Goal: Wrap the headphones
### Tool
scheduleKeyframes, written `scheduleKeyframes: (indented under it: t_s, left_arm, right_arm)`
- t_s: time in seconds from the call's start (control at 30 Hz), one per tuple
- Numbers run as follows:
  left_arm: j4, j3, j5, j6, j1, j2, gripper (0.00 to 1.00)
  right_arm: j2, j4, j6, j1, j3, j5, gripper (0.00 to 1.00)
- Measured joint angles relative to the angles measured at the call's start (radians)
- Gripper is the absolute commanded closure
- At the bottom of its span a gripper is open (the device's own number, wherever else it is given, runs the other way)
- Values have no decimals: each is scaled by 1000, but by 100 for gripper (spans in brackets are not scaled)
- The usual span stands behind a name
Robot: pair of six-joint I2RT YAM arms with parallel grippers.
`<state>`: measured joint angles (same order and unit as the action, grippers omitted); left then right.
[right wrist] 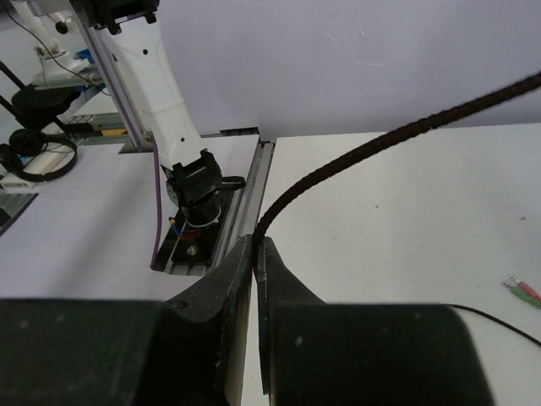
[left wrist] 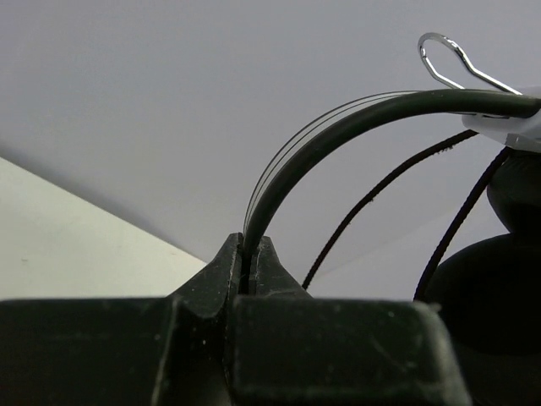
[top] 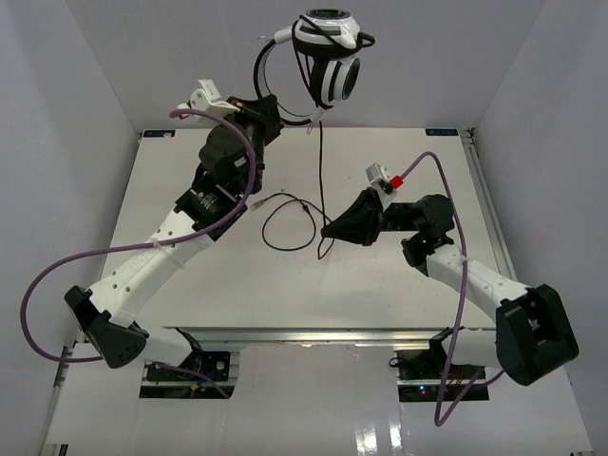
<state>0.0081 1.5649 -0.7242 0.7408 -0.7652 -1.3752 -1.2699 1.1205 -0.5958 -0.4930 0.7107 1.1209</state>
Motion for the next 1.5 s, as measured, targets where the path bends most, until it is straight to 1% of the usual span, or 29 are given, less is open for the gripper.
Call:
scheduleKeyframes:
  t_s: [0.07, 0.13, 0.2, 0.23, 0.33, 0.4, 0.53, 0.6, 0.67, 0.77, 0.87, 0.97, 1.03, 1.1, 1.3, 1.4, 1.5]
  left_arm:
    - [-7, -15, -26, -43, 3, -4, 100]
    - [-12, -9, -50, -115, 4, -18, 100]
    - [-10, 21, -78, -231, 4, -46, 100]
    - [4, 41, -92, -305, 5, -67, 100]
    - [53, 48, -119, -509, 15, -108, 100]
    - [65, 19, -125, -623, 35, -126, 100]
    - [53, -69, -123, -769, 79, -174, 100]
    - [39, -126, -119, -812, 95, -199, 100]
    - [14, -192, -82, -844, 101, -220, 100]
    - [-30, -291, 17, -844, 95, -222, 100]
    - [-56, -344, 110, -839, 83, -216, 100]
    - [-61, -394, 146, -836, 80, -190, 100]
    - [-77, -408, 151, -816, 90, -168, 100]
    - [-118, -402, 167, -748, 119, -150, 100]
    - [-224, -321, 221, -505, 269, -137, 100]
    - [-266, -279, 252, -366, 312, -137, 100]
    - [-301, -247, 297, -222, 330, -137, 100]
  right_arm:
    - [39, -61, 54, 0, -2, 1, 92]
    - [76, -184, 148, -1, 7, -1, 92]
    - [112, -391, 297, -1, 48, -20, 92]
    - [126, -519, 387, -1, 90, -47, 92]
    - [169, -816, 609, 0, 220, -146, 92]
    - [192, -1011, 758, -1, 320, -226, 92]
    - [214, -1278, 982, -1, 497, -392, 92]
    - [218, -1363, 1063, -1, 563, -463, 92]
    - [219, -1437, 1133, -1, 613, -533, 92]
    - [207, -1497, 1210, 1, 654, -616, 92]
    - [188, -1537, 1261, 1, 657, -669, 92]
    - [168, -1564, 1300, 1, 656, -682, 92]
    - [168, -1586, 1322, 1, 653, -659, 92]
    - [172, -1602, 1343, 1, 650, -626, 92]
    - [190, -1659, 1415, 1, 648, -530, 92]
    - [196, -1701, 1455, 2, 643, -451, 92]
    - [209, -1730, 1492, 1, 609, -394, 92]
